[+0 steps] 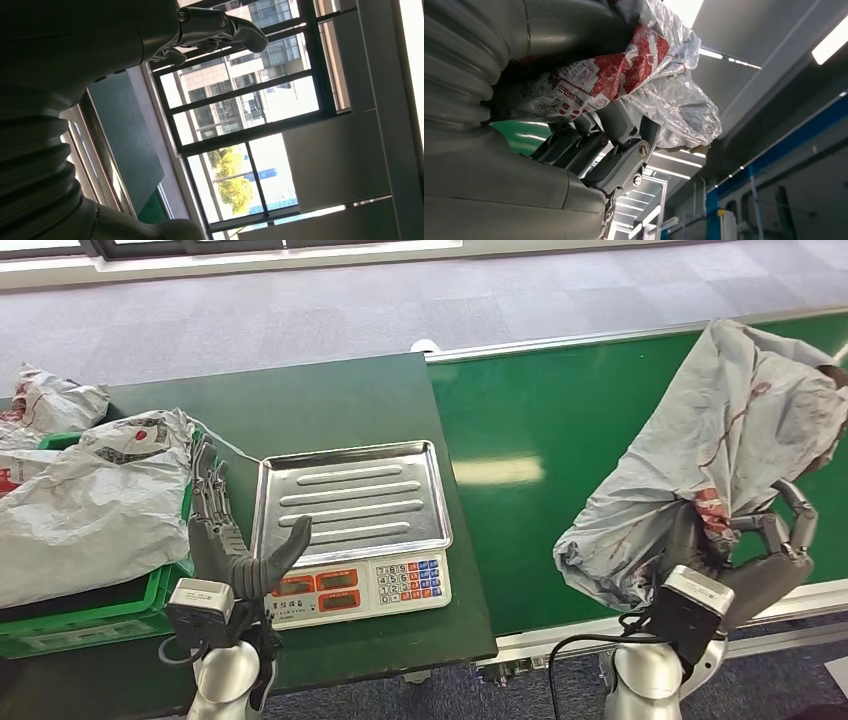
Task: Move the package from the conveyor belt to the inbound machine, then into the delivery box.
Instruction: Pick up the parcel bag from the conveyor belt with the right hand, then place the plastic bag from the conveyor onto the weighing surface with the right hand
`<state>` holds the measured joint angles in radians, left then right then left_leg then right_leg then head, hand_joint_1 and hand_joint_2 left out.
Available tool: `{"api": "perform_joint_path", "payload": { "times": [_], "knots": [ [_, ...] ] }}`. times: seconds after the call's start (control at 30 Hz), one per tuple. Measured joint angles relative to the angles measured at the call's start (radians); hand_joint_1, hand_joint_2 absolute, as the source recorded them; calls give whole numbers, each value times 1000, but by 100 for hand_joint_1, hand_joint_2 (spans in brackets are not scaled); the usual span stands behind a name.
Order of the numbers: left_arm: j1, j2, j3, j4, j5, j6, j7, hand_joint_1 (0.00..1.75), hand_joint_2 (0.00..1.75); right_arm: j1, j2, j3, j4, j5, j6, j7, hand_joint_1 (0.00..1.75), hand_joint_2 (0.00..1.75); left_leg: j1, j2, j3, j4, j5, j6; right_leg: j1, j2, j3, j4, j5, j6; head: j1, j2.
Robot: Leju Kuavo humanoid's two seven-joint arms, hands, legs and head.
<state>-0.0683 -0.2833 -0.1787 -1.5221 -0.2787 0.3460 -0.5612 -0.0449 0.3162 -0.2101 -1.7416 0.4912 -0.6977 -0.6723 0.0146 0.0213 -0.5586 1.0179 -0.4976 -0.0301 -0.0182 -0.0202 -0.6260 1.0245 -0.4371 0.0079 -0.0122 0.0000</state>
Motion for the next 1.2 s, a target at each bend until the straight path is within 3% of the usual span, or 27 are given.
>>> {"api": "perform_joint_path", "payload": {
  "times": [0.53, 0.63, 0.73, 0.83, 1.0, 1.2],
  "knots": [
    [0, 1, -3, 0, 12, 18, -3, 0, 175, 5, 0, -17, -54, -22, 0, -13, 175, 175, 0, 0, -2, 0, 0, 0, 0, 0, 0, 0, 0, 0, 0, 0],
    [-1, 3, -17, 0, 43, 48, -9, 0, 175, -11, 2, -15, -26, -7, 15, 21, 175, 175, 0, 1, -9, 0, -1, 0, 0, 0, 1, 0, 0, 0, 0, 0],
    [-2, 3, -25, 1, 61, 52, -28, 0, 175, -92, 0, 55, 112, 91, 158, 125, 175, 175, 1, 7, -8, -1, -1, 0, 0, 4, 0, 0, 1, -1, 0, 0],
    [-4, 2, -27, 10, 109, 46, -51, 0, 175, -227, 5, 189, 315, 153, 308, 152, 175, 175, 1, 11, -4, -1, 3, -1, 1, 7, -3, 1, 4, -3, 0, 0],
    [-11, 1, -26, 40, 203, 69, -73, 0, 175, -380, 32, 363, 517, 151, 349, 180, 175, 175, 2, 2, -3, -1, 9, -3, 2, 1, -5, 1, 6, -4, 0, 0],
    [-15, 2, -23, 44, 235, 90, -73, 0, 175, -417, 35, 455, 602, 136, 356, 198, 175, 175, 1, 1, -5, -1, 8, -2, 1, 1, -5, 1, 6, -3, 0, 0]
  ]
}}
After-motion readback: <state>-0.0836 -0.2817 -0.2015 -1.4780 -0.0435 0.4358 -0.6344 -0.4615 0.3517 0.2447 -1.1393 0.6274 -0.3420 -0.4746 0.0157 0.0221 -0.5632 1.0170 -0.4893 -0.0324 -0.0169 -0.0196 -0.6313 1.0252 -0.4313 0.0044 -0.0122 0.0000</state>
